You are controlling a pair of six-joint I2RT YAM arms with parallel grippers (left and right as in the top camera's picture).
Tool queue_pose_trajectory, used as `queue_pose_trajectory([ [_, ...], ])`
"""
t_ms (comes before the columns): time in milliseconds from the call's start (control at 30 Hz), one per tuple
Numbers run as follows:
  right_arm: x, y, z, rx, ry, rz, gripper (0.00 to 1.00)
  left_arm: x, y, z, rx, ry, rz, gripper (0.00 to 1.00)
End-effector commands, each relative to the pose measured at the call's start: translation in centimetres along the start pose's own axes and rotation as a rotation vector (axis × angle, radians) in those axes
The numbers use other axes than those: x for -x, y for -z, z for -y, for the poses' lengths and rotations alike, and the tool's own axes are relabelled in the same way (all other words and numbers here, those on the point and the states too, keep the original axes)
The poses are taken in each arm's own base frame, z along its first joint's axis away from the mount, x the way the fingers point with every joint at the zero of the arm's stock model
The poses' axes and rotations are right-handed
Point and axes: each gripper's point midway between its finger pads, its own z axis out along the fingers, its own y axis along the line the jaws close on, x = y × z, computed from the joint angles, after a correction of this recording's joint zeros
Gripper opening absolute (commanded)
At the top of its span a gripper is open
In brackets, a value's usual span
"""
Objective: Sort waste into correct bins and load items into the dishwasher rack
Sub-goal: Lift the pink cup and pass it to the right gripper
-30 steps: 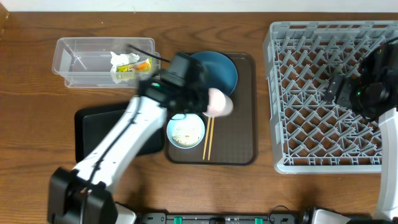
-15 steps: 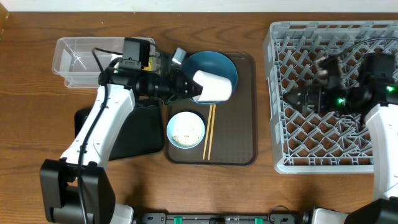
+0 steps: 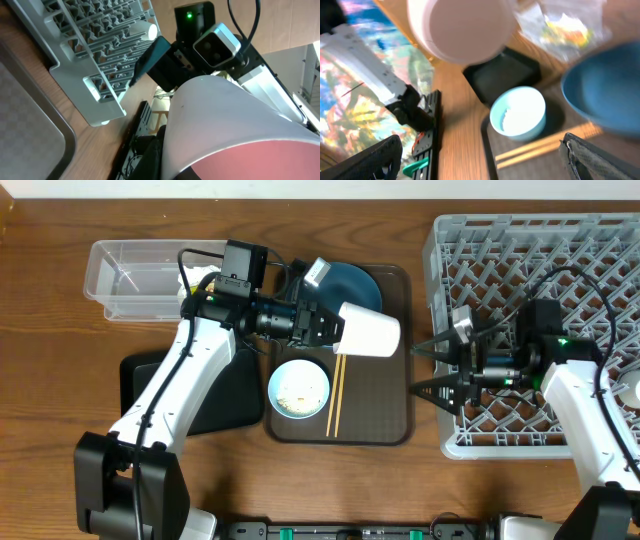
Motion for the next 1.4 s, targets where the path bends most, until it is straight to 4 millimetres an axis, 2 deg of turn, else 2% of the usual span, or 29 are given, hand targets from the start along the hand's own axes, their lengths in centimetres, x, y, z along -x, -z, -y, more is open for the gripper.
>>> queue_pose_trajectory([
  [0, 1.8, -0.4, -1.9, 0.105, 0.146, 0.117, 0.99, -0.2, 0.0, 0.1, -0.034, 0.011, -0.013, 0.07],
  [100, 1.9, -0.8, -2.1, 0.123, 0.168, 0.113, 0.99, -0.3, -0.2, 0.2, -0.035, 0.034, -0.019, 0.07],
  [333, 2.4, -1.9, -2.2, 0.16, 0.196, 0.097, 0.93, -1.5, -2.1, 1.0, -0.051, 0.034, -0.077, 0.07],
  [500, 2.9, -2.0, -1.8, 0.162, 0.189, 0.096, 0.93, -2.4, -3.4, 1.5, -0.061, 0.025, -0.117, 0.07],
  [667, 3.5, -2.0, -1.4, 0.163, 0.153, 0.094, 0.93, -2.8, -4.2, 1.1, -0.029, 0.018, -0.128, 0.06],
  [1000, 4.2, -3.5, -2.1, 0.215, 0.184, 0.072, 0.91, -2.9, -4.5, 1.1, -0.021, 0.016, -0.133, 0.06],
  [1167, 4.6, -4.5, -2.7, 0.248, 0.203, 0.058, 0.86, -2.9, -4.5, 1.1, -0.021, 0.016, -0.133, 0.06],
  [1367, 5.4, -4.6, -2.6, 0.252, 0.209, 0.058, 0.84, -2.9, -4.5, 1.1, -0.021, 0.016, -0.133, 0.06],
])
